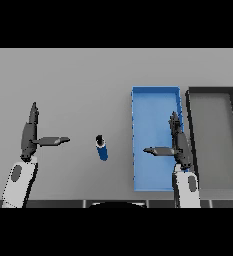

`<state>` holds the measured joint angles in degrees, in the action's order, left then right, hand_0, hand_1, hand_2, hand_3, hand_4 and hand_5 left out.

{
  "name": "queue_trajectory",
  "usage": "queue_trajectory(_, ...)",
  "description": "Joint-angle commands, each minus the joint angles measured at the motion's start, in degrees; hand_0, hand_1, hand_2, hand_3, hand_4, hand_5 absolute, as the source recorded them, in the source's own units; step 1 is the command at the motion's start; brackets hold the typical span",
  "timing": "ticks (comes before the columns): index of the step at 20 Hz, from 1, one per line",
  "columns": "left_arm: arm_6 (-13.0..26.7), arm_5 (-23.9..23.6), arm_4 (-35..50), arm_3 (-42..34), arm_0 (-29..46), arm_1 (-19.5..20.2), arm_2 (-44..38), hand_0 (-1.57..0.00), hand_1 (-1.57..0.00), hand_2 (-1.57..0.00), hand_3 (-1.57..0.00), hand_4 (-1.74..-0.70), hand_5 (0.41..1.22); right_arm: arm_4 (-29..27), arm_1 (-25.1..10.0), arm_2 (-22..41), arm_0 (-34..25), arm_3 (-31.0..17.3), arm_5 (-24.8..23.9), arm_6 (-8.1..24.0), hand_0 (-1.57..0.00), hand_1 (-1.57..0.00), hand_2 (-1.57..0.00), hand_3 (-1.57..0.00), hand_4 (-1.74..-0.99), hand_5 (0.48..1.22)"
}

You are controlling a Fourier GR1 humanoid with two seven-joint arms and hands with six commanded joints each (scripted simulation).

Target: Pick up the blue pipe and place it into the blue bin.

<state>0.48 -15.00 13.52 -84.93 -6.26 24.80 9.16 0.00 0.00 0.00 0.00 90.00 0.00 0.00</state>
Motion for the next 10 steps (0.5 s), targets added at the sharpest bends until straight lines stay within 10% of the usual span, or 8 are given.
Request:
queue_trajectory(1,-0.37,0.00,0.01,-0.12,0.16,0.03,-0.04,0.00,0.00,0.00,0.00,-1.07,0.591,0.02,0.05,0.07,0.16,0.11,-0.04,-0.12,0.00,0.00,0.00,0.00,-1.225,0.617)
queue_trajectory(6,-1.11,0.42,0.41,-0.99,1.64,0.65,-0.28,0.00,0.00,0.00,0.00,-1.07,0.591,-0.15,0.15,0.57,1.85,1.85,0.16,-0.46,0.00,0.00,0.00,0.00,-1.225,0.617)
queue_trajectory(10,-5.25,18.13,2.11,-2.17,2.28,11.11,3.22,0.00,0.00,0.00,0.00,-1.08,0.587,7.47,-5.28,6.06,6.45,6.73,3.28,-4.86,0.00,0.00,0.00,0.00,-1.225,0.620)
